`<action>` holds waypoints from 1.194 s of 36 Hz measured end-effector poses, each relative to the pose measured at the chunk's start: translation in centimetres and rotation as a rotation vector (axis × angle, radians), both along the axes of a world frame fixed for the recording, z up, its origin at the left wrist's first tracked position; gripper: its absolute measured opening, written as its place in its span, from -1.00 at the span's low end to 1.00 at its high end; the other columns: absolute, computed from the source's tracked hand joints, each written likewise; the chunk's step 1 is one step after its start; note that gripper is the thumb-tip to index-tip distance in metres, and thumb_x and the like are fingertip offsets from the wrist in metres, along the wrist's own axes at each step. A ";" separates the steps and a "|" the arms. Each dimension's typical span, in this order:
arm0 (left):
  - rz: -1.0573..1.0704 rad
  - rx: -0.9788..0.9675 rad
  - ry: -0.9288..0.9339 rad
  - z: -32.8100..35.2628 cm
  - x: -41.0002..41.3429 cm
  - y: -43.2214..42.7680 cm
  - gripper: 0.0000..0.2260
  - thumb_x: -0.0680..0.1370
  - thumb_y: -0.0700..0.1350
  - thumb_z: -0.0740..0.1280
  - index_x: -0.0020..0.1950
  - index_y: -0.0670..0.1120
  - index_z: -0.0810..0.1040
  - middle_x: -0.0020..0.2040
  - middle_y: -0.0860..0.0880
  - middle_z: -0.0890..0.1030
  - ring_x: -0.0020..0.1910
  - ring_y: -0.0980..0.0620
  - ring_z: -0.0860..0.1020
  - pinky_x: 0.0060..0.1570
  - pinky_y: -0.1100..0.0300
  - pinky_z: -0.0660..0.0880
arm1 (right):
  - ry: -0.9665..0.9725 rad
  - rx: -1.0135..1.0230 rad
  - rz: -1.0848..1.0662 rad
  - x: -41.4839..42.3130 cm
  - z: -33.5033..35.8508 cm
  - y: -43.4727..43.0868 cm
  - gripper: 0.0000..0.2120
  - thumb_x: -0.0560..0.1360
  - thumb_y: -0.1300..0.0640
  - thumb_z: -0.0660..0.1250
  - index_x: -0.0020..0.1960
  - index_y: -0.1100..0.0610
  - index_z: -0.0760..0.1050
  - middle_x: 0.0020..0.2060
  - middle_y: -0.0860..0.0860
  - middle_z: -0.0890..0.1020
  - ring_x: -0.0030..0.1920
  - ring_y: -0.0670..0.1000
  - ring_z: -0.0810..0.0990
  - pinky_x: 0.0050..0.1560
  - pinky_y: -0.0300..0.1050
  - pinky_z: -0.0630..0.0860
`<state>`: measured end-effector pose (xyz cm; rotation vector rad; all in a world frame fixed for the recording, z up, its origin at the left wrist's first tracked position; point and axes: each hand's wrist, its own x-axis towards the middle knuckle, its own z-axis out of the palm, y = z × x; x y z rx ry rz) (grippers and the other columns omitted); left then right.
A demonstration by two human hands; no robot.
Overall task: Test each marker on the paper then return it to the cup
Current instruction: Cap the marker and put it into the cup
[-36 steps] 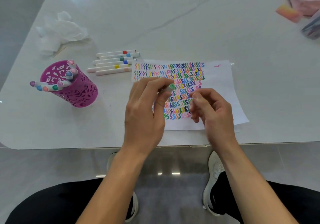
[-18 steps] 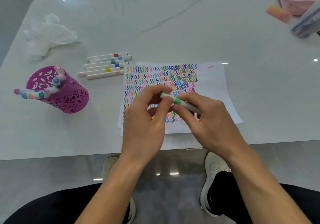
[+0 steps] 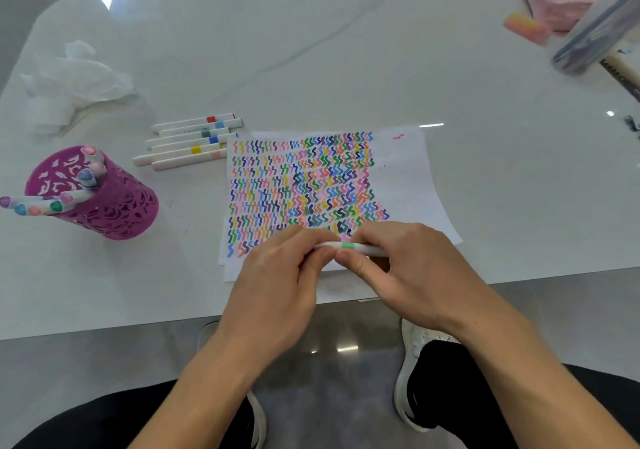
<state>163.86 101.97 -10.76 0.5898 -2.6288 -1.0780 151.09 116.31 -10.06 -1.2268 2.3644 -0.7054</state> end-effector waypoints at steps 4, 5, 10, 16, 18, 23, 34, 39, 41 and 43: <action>0.042 0.006 0.030 -0.3 -0.1 0.1 -0.86 0.62 -0.11 0.37 0.09 0.10 0.67 -0.12 0.25 0.61 -0.15 0.29 0.55 -0.09 0.39 0.43 | 0.028 0.008 -0.005 0.1 -0.3 -0.1 -0.59 0.62 -0.33 0.17 -0.18 -0.04 0.41 -0.42 -0.13 0.42 -0.33 -0.03 0.43 -0.27 -0.02 0.41; 0.049 0.015 0.037 -0.4 -0.2 0.1 -0.86 0.62 -0.10 0.36 0.08 0.10 0.68 -0.13 0.25 0.60 -0.17 0.29 0.55 -0.11 0.39 0.43 | 0.043 0.003 -0.014 0.1 -0.4 -0.1 -0.58 0.60 -0.35 0.15 -0.18 -0.03 0.41 -0.44 -0.13 0.41 -0.34 -0.03 0.42 -0.27 -0.02 0.41; 0.090 0.072 0.054 -0.8 -0.7 0.3 -0.83 0.59 -0.10 0.35 0.07 0.14 0.67 -0.15 0.23 0.62 -0.22 0.25 0.58 -0.15 0.27 0.50 | 0.146 -0.020 -0.082 0.1 -0.8 -0.1 -0.52 0.56 -0.40 0.13 -0.25 -0.02 0.35 -0.53 -0.08 0.32 -0.42 0.02 0.34 -0.37 -0.03 0.40; 0.144 0.083 0.037 -0.5 -1.0 0.0 -0.88 0.59 -0.07 0.41 0.06 0.10 0.71 -0.16 0.25 0.65 -0.21 0.22 0.60 -0.17 0.30 0.50 | 0.040 -0.018 -0.156 -0.1 -1.1 -0.1 -0.51 0.59 -0.39 0.14 -0.23 0.00 0.41 -0.51 -0.06 0.40 -0.41 -0.01 0.42 -0.34 0.00 0.45; 0.176 0.055 0.032 -0.6 -1.1 0.0 -0.90 0.58 -0.07 0.41 0.04 0.09 0.71 -0.15 0.24 0.64 -0.20 0.21 0.59 -0.17 0.35 0.46 | -0.081 -0.006 -0.178 -0.5 -1.0 0.1 -0.73 0.61 -0.27 0.18 0.00 -0.09 0.46 -0.42 -0.09 0.51 -0.37 -0.05 0.46 -0.26 0.02 0.46; 0.217 0.027 0.007 -0.7 -1.2 0.1 -0.91 0.60 -0.07 0.41 0.06 0.07 0.70 -0.12 0.23 0.63 -0.16 0.21 0.55 -0.15 0.51 0.38 | -0.312 -0.162 -0.286 -1.6 -0.9 0.9 -0.65 0.68 0.20 0.18 0.18 -0.27 0.23 -0.04 -0.09 0.64 -0.27 0.00 0.56 -0.18 -0.05 0.51; 0.144 -0.044 -0.093 -1.7 -1.4 0.9 -0.86 0.56 -0.06 0.44 0.11 0.04 0.70 -0.09 0.17 0.55 -0.11 0.22 0.45 -0.05 0.49 0.33 | -0.669 -0.393 -0.367 -2.0 -1.4 1.2 -0.69 0.60 0.41 0.30 0.20 0.08 0.60 -0.07 0.10 0.75 -0.07 0.06 0.74 0.01 -0.16 0.65; 0.123 -0.126 -0.125 -2.0 -1.5 1.1 -0.85 0.52 -0.05 0.48 0.08 0.02 0.70 -0.08 0.13 0.55 -0.06 0.14 0.49 -0.05 0.37 0.33 | -0.508 -0.343 -0.333 -1.4 -2.3 0.8 -0.74 0.45 -0.05 0.53 0.06 -0.04 0.56 -0.27 -0.03 0.58 -0.23 0.02 0.55 -0.13 -0.11 0.53; 0.117 -0.150 -0.132 -2.2 -1.6 1.2 -0.84 0.52 -0.05 0.48 0.09 0.01 0.70 -0.07 0.11 0.56 -0.04 0.10 0.51 -0.03 0.27 0.41 | -0.464 -0.339 -0.333 -1.0 -2.6 0.5 -0.78 0.52 -0.12 0.49 0.02 -0.04 0.53 -0.33 -0.01 0.55 -0.29 0.04 0.50 -0.23 -0.13 0.48; 0.113 -0.176 -0.134 -2.5 -1.5 1.2 -0.84 0.51 -0.07 0.49 0.07 -0.01 0.70 -0.08 0.09 0.57 -0.05 0.06 0.52 -0.03 0.17 0.49 | -0.476 -0.370 -0.344 -0.9 -2.8 0.3 -0.86 0.57 -0.09 0.38 -0.03 -0.04 0.51 -0.37 0.00 0.58 -0.33 0.05 0.52 -0.25 0.05 0.52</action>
